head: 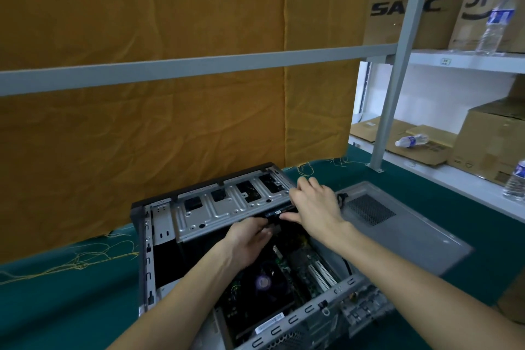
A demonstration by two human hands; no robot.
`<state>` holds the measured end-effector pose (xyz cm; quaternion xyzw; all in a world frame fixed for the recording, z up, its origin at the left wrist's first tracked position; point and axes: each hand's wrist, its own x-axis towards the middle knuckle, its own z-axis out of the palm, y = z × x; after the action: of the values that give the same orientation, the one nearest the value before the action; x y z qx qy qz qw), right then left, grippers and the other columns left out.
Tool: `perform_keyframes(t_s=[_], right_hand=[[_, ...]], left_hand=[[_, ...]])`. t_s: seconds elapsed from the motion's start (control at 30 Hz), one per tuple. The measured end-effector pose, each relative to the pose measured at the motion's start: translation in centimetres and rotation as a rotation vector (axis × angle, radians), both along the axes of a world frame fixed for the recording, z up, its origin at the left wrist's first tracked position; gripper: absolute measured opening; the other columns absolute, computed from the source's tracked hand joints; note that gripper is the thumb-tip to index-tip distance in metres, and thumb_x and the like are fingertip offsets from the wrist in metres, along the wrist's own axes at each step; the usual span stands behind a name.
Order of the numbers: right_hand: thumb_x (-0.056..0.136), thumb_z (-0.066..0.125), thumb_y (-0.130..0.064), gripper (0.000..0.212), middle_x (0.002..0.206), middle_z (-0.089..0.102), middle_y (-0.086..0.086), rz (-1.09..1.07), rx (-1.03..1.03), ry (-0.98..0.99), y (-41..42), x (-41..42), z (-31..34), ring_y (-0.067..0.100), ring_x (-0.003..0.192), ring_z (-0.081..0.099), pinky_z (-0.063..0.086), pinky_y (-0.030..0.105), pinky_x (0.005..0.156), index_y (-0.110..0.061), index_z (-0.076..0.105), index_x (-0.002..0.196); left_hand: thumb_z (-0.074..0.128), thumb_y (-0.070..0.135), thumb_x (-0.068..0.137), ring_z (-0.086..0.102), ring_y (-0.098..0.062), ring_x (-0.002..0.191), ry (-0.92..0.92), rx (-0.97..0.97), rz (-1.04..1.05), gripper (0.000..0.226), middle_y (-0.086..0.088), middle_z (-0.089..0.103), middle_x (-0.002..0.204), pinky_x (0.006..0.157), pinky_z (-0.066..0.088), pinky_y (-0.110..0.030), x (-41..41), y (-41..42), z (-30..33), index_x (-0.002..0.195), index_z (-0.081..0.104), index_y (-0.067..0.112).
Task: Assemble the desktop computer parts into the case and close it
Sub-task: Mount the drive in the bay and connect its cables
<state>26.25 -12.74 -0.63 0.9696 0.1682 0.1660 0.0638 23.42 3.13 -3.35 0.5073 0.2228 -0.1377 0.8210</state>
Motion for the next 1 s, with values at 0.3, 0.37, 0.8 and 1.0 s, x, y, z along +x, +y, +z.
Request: perform_keyframes(t_s=[0.3, 0.37, 0.8, 1.0], right_hand=[[0.084, 0.063, -0.070, 0.067, 0.123, 0.049, 0.008, -0.074, 0.035, 0.023, 0.0, 0.5, -0.1, 0.027, 0.112, 0.055, 0.052, 0.038, 0.076, -0.014, 0.061, 0.119], [0.087, 0.066, -0.065, 0.066, 0.128, 0.044, 0.011, -0.067, 0.063, 0.053, 0.0, 0.3, -0.3, 0.029, 0.111, 0.056, 0.054, 0.039, 0.078, -0.012, 0.056, 0.126], [0.101, 0.057, -0.042, 0.032, 0.115, 0.057, 0.009, 0.011, 0.271, 0.132, -1.2, 0.7, -1.1, 0.032, 0.088, 0.067, 0.045, 0.035, 0.061, -0.018, 0.046, 0.120], [0.104, 0.044, -0.053, 0.027, 0.082, 0.061, -0.006, 0.041, 0.673, 0.303, -2.8, 1.5, -1.3, 0.008, 0.056, 0.056, 0.038, 0.027, 0.047, -0.026, 0.045, 0.104]], left_hand=[[0.067, 0.030, 0.091, 0.063, -0.019, 0.092, -0.708, 1.608, -0.251, 0.012, 0.004, 0.064, 0.098, 0.069, 0.051, -0.032, -1.8, 1.7, 0.8, 0.101, 0.064, 0.025], [0.071, 0.030, 0.089, 0.053, -0.020, 0.103, -0.816, 1.643, -0.238, 0.029, 0.000, 0.053, 0.112, 0.082, 0.047, -0.031, -0.5, 1.6, 0.6, 0.112, 0.057, 0.019], [0.069, 0.047, 0.091, 0.047, -0.021, 0.113, -0.900, 1.852, -0.261, 0.046, 0.004, 0.046, 0.124, 0.096, 0.042, -0.036, 2.5, 2.2, -1.9, 0.130, 0.052, 0.032], [0.066, 0.048, 0.093, 0.048, -0.022, 0.113, -0.906, 1.872, -0.252, 0.043, 0.005, 0.047, 0.125, 0.096, 0.042, -0.035, 2.2, 2.3, -1.7, 0.131, 0.053, 0.032]])
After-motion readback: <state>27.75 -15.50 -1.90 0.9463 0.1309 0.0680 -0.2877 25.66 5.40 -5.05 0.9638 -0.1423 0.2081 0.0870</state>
